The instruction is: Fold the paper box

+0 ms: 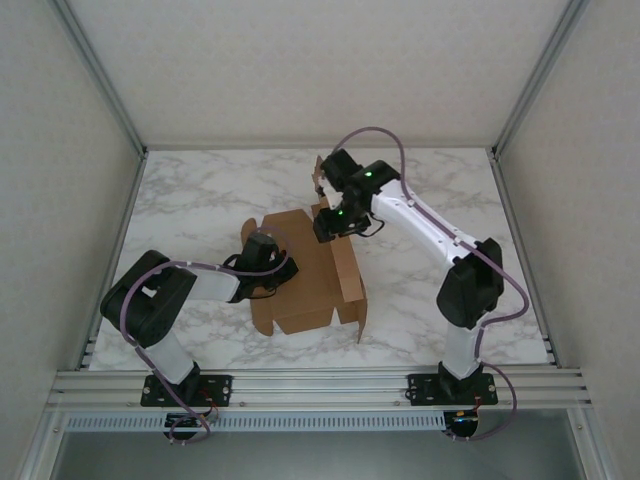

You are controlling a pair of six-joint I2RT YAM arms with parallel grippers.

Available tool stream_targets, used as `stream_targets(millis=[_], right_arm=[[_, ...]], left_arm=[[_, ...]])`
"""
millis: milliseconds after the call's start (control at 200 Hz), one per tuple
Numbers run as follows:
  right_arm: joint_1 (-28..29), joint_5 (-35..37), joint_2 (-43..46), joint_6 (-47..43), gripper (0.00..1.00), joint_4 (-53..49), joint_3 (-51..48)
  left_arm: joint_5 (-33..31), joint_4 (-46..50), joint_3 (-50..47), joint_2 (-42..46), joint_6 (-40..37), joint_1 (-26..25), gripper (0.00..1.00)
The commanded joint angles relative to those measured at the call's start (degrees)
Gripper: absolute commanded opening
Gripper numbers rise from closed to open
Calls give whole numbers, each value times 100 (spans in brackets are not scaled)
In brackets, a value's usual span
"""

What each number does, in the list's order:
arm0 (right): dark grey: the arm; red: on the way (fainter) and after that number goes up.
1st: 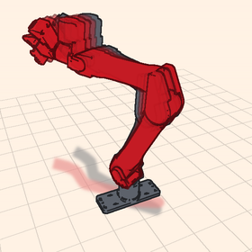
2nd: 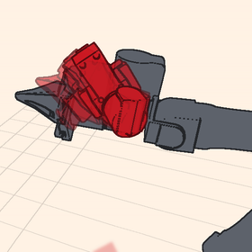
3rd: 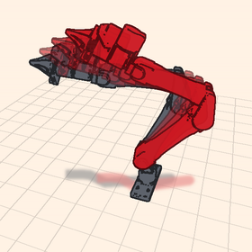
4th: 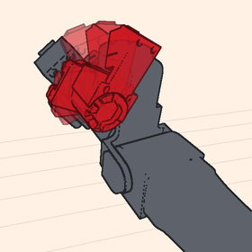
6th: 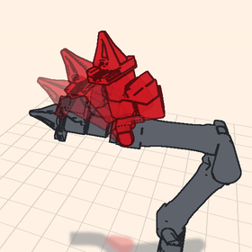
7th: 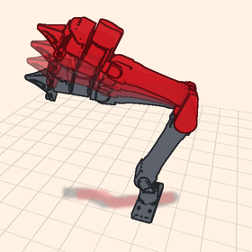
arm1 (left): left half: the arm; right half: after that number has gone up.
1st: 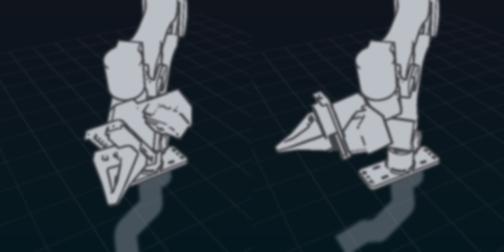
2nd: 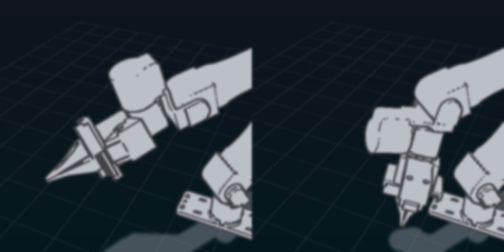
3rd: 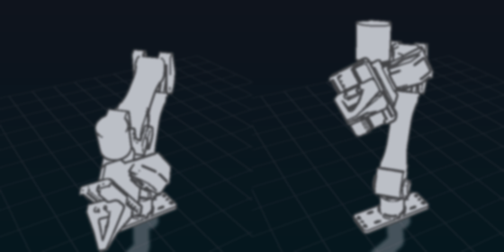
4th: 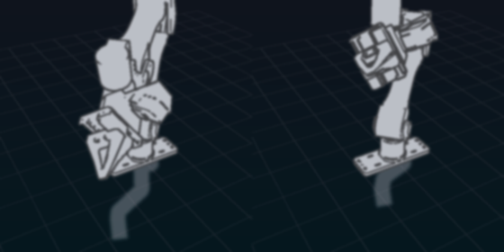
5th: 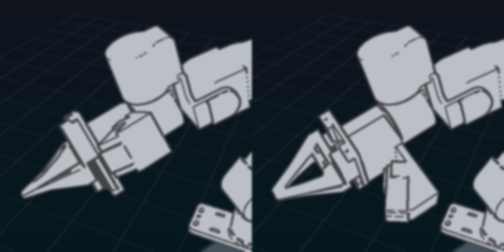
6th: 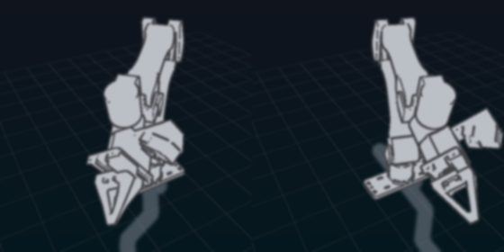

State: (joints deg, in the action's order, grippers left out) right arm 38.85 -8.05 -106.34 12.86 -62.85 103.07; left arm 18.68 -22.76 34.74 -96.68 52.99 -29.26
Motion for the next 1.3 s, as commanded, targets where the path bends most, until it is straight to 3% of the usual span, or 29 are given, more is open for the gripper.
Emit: stream_targets(millis=[0, 280, 501, 841, 931, 1036, 1292], right_arm=[[-350, -1094, 341, 207, 57, 626, -446], [-1009, -2752, 396, 830, 57, 2073, -1731], [-1005, -2994, 559, 1006, 55, 2537, -2036], [-994, -2859, 562, 997, 54, 2523, -2116], [-995, -2851, 553, 991, 53, 2538, -2121], [-997, -2824, 553, 1010, 52, 2539, -2128], [-1002, -2856, 484, 1033, 50, 2550, -2100]], left_arm=[[-119, 403, -66, 103, -53, 77, 0], [-50, 332, -112, 121, -39, 87, 0], [135, -29, -222, 627, -130, 95, 1], [724, -935, -568, 1695, 243, 338, 23], [916, -1305, -626, 1848, 447, 432, 37], [1219, -1811, -606, 1782, 713, 529, 47], [1891, -2845, -55, 1034, 1507, 727, 48]])
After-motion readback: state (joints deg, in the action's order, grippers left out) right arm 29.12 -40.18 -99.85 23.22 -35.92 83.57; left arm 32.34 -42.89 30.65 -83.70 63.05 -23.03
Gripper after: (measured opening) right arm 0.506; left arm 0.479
